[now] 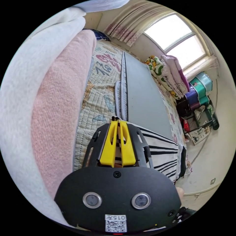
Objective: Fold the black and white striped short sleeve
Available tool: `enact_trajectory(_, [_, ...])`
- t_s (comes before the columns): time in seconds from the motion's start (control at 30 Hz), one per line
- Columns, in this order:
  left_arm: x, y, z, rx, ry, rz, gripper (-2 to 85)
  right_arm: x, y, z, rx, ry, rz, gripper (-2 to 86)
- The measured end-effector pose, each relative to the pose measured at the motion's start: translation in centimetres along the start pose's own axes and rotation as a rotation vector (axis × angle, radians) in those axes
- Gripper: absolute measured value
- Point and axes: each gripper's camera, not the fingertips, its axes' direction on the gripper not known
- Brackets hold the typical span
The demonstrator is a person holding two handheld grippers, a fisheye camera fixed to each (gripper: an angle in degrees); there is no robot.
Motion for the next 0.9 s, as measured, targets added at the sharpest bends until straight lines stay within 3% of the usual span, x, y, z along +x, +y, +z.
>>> enact_trajectory(0.07, [0.7,0.9,-0.4,-0.043,0.105,-0.014,0.7,1.7,2.9,-2.6,0.100,0.001,0.073,-0.2])
enact_trajectory(0.17, [2.8,3.6,-1.6,-0.067,0.173,0.013,1.5,5.8,7.9,-4.8,0.186,0.210,0.290,-0.4])
enact_trajectory(0.27, [5.2,6.2,-3.9,-0.007,0.151,0.075,2.0,10.5,12.6,-3.9,0.151,0.441,0.561,-0.5])
enact_trajectory(0.47, [7.7,10.3,-5.8,0.096,0.240,0.068,0.7,15.3,18.1,2.7,0.080,0.689,0.797,-0.7])
enact_trajectory(0.57, [7.9,11.3,-6.4,0.127,0.331,0.059,-0.5,16.7,17.5,8.6,-0.144,0.717,0.773,-0.9])
enact_trajectory(0.7, [7.7,11.0,-6.6,0.127,0.236,0.060,-0.8,18.5,19.3,16.4,-0.363,0.788,0.766,-1.0])
enact_trajectory(0.9, [6.4,11.1,-5.6,0.096,0.192,-0.021,-0.9,18.4,25.7,22.3,-0.435,1.004,0.741,-1.0])
